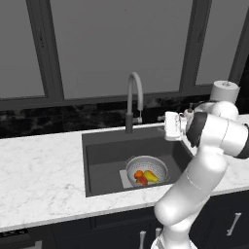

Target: Put the colander in the sink, put the pear, tangerine, apple in the colander, and turn on the sink faucet and pour water over the colander.

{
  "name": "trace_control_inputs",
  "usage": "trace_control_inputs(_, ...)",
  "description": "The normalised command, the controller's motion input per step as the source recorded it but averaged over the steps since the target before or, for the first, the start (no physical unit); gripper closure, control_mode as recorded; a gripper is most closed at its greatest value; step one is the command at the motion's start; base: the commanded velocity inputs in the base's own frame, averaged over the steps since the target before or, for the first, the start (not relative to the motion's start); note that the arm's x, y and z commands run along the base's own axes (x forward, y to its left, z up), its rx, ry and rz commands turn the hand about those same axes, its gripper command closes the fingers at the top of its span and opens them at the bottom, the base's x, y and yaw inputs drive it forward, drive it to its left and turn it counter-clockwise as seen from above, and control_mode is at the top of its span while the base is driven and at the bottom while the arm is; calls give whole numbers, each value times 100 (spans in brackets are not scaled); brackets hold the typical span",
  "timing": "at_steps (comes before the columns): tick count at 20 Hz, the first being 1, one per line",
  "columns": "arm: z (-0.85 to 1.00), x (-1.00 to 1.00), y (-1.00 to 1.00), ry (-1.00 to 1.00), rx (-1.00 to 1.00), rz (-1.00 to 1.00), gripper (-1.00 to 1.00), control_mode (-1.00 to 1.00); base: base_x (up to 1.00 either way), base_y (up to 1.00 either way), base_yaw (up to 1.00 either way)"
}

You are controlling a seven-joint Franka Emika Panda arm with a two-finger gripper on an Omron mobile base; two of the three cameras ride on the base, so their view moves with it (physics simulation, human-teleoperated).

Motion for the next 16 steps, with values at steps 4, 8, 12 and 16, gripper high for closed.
trace_control_inputs(4, 8, 23, 15, 0, 14, -3, -100, -100, 0, 0, 0)
trace_control_inputs(8, 26, 27, -1, 3, 15, 0, -100, -100, 0, 0, 0)
trace_control_inputs(12, 22, 26, -2, 4, 12, 0, -100, -100, 0, 0, 0)
trace_control_inputs(16, 11, 15, 4, 3, 4, 0, -100, -100, 0, 0, 0)
